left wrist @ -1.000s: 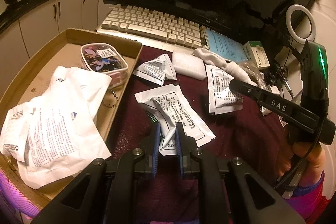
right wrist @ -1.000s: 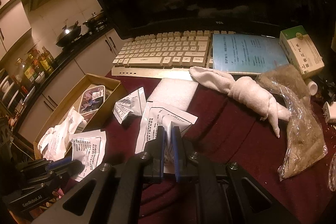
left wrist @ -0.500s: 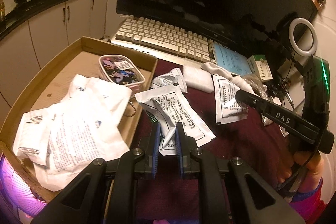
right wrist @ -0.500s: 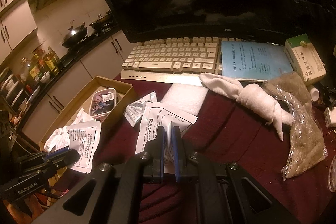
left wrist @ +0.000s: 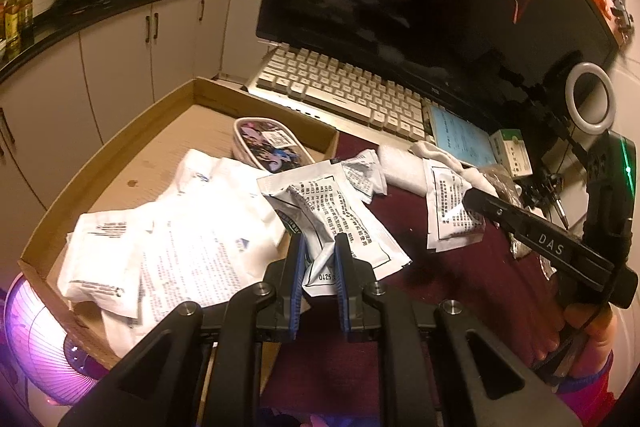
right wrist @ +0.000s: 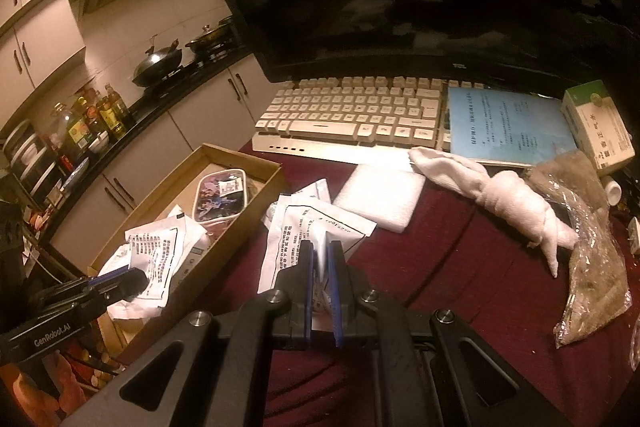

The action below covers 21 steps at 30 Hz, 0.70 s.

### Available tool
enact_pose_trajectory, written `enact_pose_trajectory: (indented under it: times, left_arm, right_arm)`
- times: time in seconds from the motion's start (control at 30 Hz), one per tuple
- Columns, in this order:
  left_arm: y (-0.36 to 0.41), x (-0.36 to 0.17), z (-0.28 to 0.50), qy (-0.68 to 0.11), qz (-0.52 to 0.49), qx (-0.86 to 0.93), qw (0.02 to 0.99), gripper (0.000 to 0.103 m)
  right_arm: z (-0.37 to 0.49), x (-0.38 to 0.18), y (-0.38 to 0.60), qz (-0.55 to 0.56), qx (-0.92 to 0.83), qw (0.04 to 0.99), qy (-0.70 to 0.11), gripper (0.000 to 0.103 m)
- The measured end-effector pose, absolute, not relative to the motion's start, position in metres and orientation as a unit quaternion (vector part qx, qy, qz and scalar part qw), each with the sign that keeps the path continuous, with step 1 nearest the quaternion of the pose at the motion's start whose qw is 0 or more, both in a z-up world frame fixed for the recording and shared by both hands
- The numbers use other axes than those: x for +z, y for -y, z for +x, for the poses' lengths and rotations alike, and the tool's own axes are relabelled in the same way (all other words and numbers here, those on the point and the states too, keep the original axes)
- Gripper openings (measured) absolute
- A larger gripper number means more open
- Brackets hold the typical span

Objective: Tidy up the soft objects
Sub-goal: 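Carry both packets over the tray and open both grippers to drop them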

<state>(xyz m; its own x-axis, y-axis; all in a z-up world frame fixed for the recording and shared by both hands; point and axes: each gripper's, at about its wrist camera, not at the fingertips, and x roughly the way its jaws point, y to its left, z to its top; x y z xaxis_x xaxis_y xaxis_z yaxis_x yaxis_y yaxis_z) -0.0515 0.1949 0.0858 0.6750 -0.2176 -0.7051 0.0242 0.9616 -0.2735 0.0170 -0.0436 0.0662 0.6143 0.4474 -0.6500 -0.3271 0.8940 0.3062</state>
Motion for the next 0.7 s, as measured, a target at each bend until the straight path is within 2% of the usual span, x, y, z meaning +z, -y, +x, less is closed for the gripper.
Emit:
enact_pose_trajectory:
  times: [0.7]
  left_arm:
    - [-0.240, 0.091, -0.061, -0.385, -0.149, -0.014, 0.911, 0.014]
  right_arm:
    - [0.020, 0.075, -0.003, 0.057, 0.262, 0.885, -0.381, 0.008]
